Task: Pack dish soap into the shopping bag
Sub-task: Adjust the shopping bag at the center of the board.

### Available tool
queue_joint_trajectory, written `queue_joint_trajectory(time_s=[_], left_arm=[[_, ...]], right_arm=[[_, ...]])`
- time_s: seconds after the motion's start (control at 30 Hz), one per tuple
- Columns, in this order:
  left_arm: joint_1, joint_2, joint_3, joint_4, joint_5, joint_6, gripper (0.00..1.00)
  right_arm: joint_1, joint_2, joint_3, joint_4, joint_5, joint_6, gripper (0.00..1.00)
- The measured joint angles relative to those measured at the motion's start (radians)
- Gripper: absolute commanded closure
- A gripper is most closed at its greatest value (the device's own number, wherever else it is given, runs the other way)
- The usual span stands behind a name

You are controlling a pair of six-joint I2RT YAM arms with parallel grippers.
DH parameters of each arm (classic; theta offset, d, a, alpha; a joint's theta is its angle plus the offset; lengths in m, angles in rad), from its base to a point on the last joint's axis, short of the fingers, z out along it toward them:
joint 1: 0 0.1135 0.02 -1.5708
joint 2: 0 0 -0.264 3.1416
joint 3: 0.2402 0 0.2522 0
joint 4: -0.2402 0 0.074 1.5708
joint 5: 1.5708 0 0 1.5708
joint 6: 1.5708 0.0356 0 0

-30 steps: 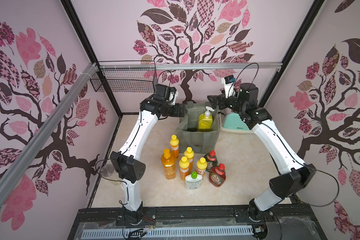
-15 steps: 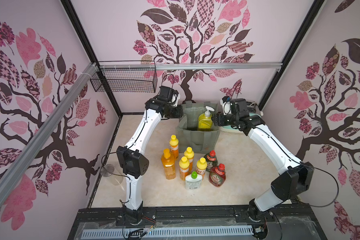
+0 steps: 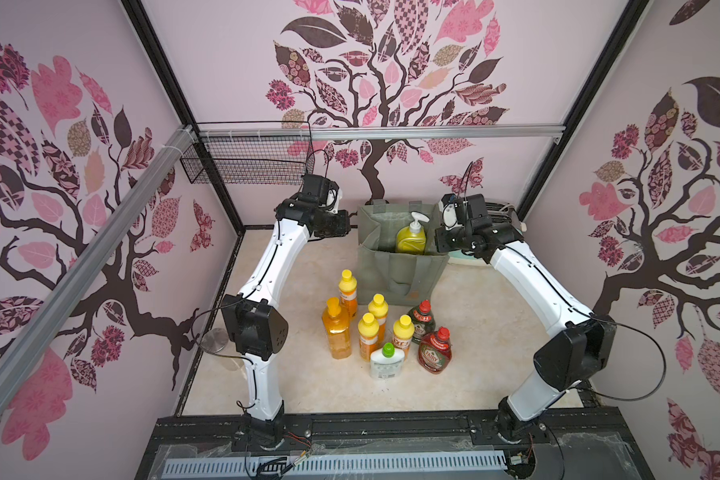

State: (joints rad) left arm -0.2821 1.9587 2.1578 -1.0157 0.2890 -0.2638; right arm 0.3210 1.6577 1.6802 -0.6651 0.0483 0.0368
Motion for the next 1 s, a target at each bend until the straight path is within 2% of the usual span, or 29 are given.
queue_joint_trajectory(time_s=[0.17, 0.23, 0.43, 0.73, 0.87, 1.0], left_arm=[[-0.025, -0.08, -0.053, 0.042, 0.048, -0.024, 0.32], [-0.056, -0.114, -0.079, 0.05, 0.053, -0.024, 0.24], [-0.151, -0.148, -0.149, 0.061, 0.051, -0.008, 0.23], [-0.161, -0.162, -0.349, 0.079, -0.003, 0.002, 0.24], [-0.164, -0.206, -0.393, 0.097, -0.018, 0.002, 0.23], [-0.164, -0.275, -0.417, 0.132, -0.038, 0.003, 0.16]], right_arm=[[-0.002, -0.048, -0.063, 0.014, 0.008, -0.007, 0.88], [-0.002, -0.074, -0.095, 0.016, 0.012, -0.01, 0.82], [-0.002, -0.097, -0.124, 0.026, 0.027, -0.017, 0.62], [-0.002, -0.124, -0.124, 0.014, 0.033, -0.014, 0.55], [-0.002, -0.151, -0.124, 0.014, 0.012, -0.01, 0.49], [-0.002, -0.174, -0.125, 0.013, -0.031, -0.009, 0.38]])
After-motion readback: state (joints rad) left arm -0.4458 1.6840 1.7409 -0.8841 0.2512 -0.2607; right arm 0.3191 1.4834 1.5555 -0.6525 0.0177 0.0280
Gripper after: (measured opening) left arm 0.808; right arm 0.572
